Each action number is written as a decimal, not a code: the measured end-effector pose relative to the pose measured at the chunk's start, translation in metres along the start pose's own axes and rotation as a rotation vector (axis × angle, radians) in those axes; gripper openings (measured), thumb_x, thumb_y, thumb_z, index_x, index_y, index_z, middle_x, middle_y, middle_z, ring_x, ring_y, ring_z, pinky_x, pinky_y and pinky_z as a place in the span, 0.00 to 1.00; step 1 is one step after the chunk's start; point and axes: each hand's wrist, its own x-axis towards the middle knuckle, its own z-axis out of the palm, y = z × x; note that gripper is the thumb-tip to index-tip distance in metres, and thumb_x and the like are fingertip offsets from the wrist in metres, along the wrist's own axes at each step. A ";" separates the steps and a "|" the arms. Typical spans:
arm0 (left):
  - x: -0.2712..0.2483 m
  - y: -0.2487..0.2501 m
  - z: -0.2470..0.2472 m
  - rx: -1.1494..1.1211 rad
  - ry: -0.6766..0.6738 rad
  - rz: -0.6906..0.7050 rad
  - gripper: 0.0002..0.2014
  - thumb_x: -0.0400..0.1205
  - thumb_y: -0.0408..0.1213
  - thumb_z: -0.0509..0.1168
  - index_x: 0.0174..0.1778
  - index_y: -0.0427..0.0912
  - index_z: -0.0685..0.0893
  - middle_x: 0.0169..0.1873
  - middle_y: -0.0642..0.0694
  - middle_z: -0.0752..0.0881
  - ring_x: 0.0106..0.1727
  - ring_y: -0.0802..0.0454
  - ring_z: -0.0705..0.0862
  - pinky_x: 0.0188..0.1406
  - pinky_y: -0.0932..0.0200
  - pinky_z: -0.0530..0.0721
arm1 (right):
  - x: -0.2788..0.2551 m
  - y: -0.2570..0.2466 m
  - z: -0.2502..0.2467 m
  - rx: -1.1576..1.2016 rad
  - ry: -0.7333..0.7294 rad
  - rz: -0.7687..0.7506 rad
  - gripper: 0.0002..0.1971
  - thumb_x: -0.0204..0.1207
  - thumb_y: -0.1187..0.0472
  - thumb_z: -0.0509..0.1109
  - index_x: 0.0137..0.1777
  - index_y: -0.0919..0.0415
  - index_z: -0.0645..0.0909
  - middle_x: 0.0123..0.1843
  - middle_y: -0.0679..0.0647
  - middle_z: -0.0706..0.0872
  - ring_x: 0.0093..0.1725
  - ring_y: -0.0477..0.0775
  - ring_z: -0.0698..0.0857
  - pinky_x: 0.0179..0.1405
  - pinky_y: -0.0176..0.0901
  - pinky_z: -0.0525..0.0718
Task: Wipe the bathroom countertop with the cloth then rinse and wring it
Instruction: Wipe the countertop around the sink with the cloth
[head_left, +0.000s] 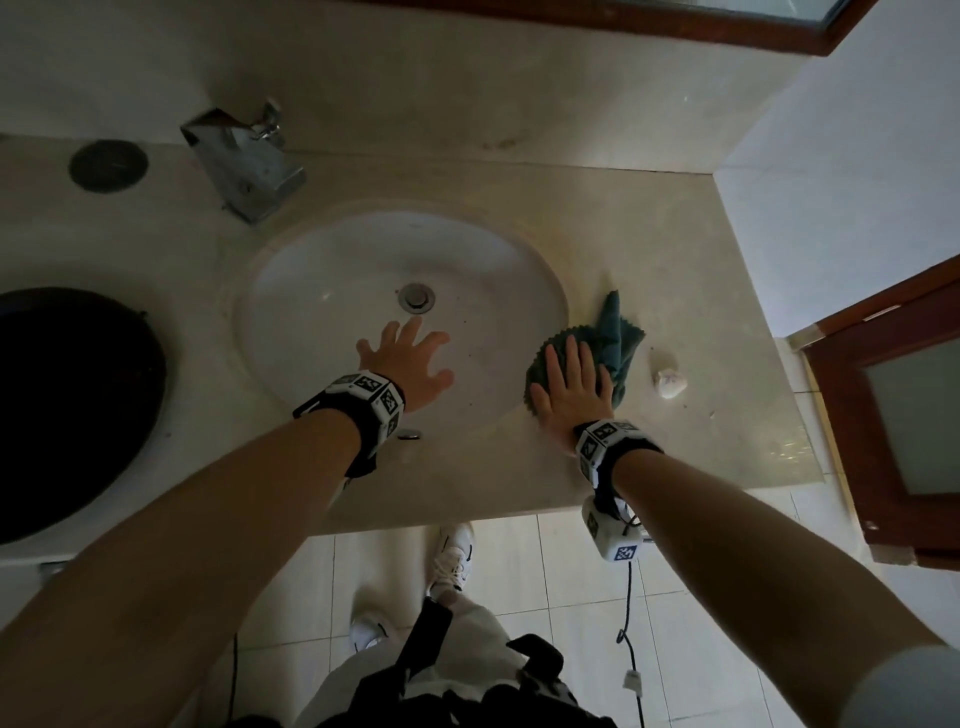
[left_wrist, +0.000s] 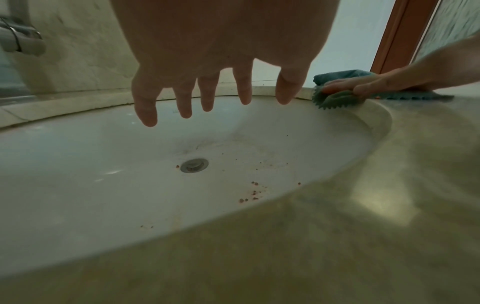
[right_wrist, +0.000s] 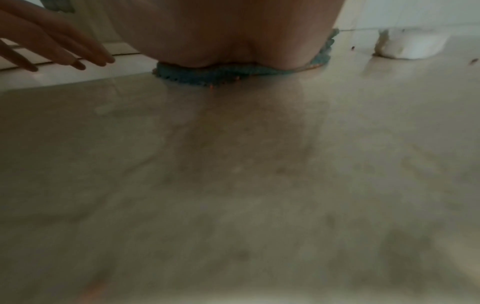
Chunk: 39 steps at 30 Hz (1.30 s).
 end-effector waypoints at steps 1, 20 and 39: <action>-0.002 0.000 0.000 0.002 0.003 0.003 0.30 0.81 0.62 0.53 0.80 0.64 0.57 0.85 0.50 0.48 0.85 0.41 0.47 0.77 0.30 0.52 | -0.004 -0.004 0.001 0.011 -0.004 0.005 0.33 0.85 0.40 0.39 0.85 0.50 0.34 0.86 0.53 0.32 0.85 0.55 0.34 0.83 0.58 0.37; 0.047 0.039 -0.014 0.006 -0.043 0.071 0.29 0.81 0.61 0.53 0.80 0.63 0.57 0.85 0.49 0.47 0.84 0.40 0.48 0.77 0.27 0.51 | 0.020 0.018 -0.012 0.021 -0.018 -0.030 0.34 0.85 0.41 0.39 0.85 0.53 0.33 0.86 0.53 0.31 0.84 0.54 0.32 0.83 0.56 0.36; 0.131 0.037 -0.059 -0.036 -0.075 -0.070 0.31 0.82 0.62 0.52 0.81 0.64 0.54 0.85 0.50 0.45 0.85 0.42 0.45 0.78 0.29 0.50 | 0.180 0.026 -0.082 -0.048 0.063 -0.133 0.32 0.85 0.43 0.48 0.86 0.46 0.40 0.87 0.51 0.37 0.86 0.54 0.39 0.83 0.57 0.42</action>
